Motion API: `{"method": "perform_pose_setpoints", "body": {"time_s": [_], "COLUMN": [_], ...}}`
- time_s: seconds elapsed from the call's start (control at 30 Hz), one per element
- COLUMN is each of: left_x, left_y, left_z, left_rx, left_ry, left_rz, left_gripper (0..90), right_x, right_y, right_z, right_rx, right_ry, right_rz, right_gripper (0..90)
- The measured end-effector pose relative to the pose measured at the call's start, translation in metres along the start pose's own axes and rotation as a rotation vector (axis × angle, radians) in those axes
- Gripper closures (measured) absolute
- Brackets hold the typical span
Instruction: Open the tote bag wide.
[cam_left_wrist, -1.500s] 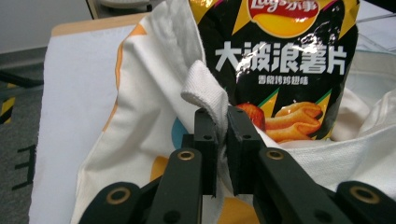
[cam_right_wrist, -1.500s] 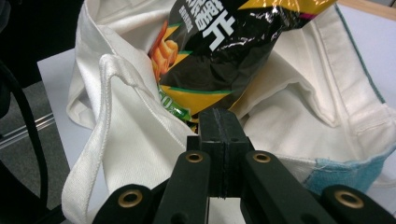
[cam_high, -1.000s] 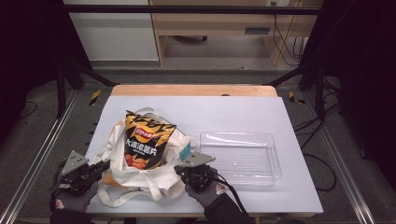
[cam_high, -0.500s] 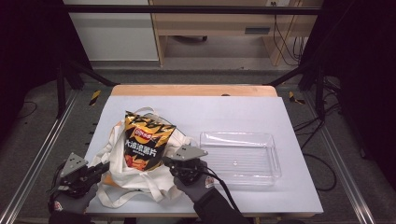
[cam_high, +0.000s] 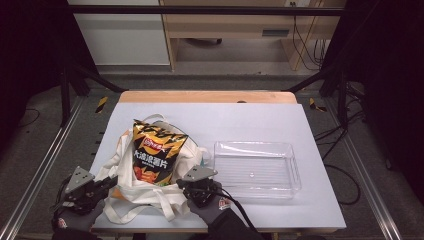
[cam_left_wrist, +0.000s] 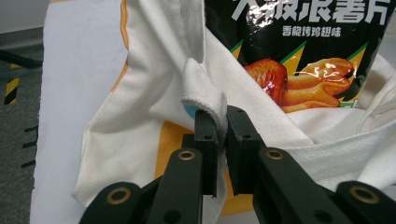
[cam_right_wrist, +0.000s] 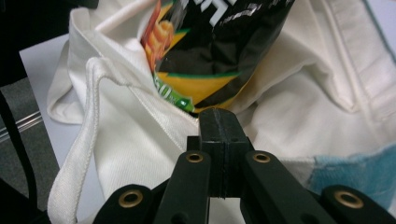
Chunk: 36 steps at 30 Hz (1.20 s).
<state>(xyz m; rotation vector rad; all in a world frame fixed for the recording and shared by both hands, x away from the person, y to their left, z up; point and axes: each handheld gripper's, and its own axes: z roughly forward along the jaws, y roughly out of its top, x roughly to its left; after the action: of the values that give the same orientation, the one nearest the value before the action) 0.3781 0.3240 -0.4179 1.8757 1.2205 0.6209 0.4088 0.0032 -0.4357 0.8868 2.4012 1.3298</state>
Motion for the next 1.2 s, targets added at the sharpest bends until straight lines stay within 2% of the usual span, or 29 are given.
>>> {"method": "perform_pose_setpoints", "body": {"time_s": [0.1,0.27,0.43,0.63,0.73,0.83,0.9,1.0,1.1,1.2], "left_x": [0.001,0.002,0.006,0.010,0.011,0.010,0.009,0.007,0.002,0.005], "left_y": [-0.001,0.000,0.006,0.024,0.038,0.052,0.063,0.072,0.075,0.073], "left_z": [0.001,0.003,0.000,-0.012,-0.020,-0.018,-0.009,0.006,0.021,0.031], "left_rx": [0.007,0.002,-0.035,-0.105,-0.140,-0.146,-0.132,-0.104,-0.067,-0.029], "left_ry": [0.000,0.008,-0.006,-0.029,-0.017,-0.004,-0.002,-0.011,0.021,0.045], "left_rz": [-0.001,-0.003,-0.049,-0.084,-0.076,-0.049,-0.027,-0.018,0.016,0.013], "left_gripper": [82.8,79.9,67.8,51.8,48.1,46.8,47.1,48.9,52.2,55.9], "right_x": [0.004,0.006,0.006,0.005,0.005,0.005,0.005,0.005,0.004,0.004], "right_y": [-0.006,-0.009,-0.010,-0.012,-0.012,-0.012,-0.012,-0.012,-0.013,-0.013], "right_z": [0.007,0.010,0.010,0.012,0.012,0.012,0.012,0.011,0.011,0.011], "right_rx": [0.022,0.021,0.017,0.017,0.018,0.019,0.017,0.015,0.013,0.012], "right_ry": [-0.009,-0.010,-0.009,-0.005,-0.003,-0.001,-0.001,-0.001,0.003,0.005], "right_rz": [-0.013,-0.004,-0.001,-0.002,-0.002,-0.004,-0.004,-0.002,-0.004,-0.003], "right_gripper": [90.0,90.0,90.0,90.0,90.0,90.0,90.0,90.0,90.0,90.0]}}
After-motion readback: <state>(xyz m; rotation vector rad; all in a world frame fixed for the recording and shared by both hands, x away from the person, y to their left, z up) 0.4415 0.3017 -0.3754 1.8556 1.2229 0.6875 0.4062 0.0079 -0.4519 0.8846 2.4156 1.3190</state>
